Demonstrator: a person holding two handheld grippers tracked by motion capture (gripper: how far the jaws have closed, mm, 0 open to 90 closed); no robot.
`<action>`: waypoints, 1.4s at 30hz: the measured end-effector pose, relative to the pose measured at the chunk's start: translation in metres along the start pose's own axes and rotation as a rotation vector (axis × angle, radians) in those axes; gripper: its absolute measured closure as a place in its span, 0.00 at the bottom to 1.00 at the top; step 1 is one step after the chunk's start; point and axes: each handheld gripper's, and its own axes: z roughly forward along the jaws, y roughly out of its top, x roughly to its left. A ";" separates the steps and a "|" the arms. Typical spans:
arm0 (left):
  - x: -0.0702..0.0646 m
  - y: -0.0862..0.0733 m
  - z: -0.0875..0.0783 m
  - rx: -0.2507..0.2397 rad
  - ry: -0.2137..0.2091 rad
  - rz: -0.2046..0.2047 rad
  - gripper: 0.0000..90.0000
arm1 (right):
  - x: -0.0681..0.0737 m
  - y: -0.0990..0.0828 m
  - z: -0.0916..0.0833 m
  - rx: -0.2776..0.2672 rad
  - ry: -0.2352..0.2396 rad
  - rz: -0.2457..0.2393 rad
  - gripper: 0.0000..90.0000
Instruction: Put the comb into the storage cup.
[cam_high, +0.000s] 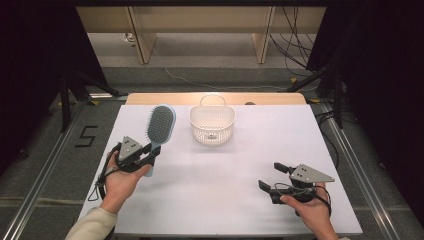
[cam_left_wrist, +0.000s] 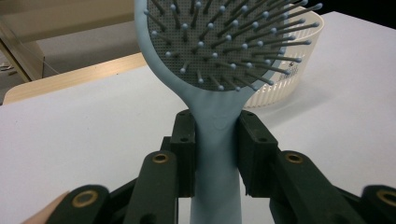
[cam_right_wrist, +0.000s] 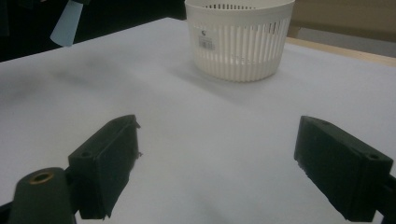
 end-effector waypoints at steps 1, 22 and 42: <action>0.000 0.001 0.000 0.001 0.000 0.003 0.78 | 0.000 0.000 0.000 0.001 0.000 0.001 0.16; -0.002 0.010 0.004 -0.020 -0.001 0.004 0.78 | 0.000 0.000 0.000 0.000 0.002 0.001 0.16; -0.002 0.018 0.006 -0.034 0.000 0.011 0.78 | 0.000 0.000 0.000 0.002 0.003 0.000 0.16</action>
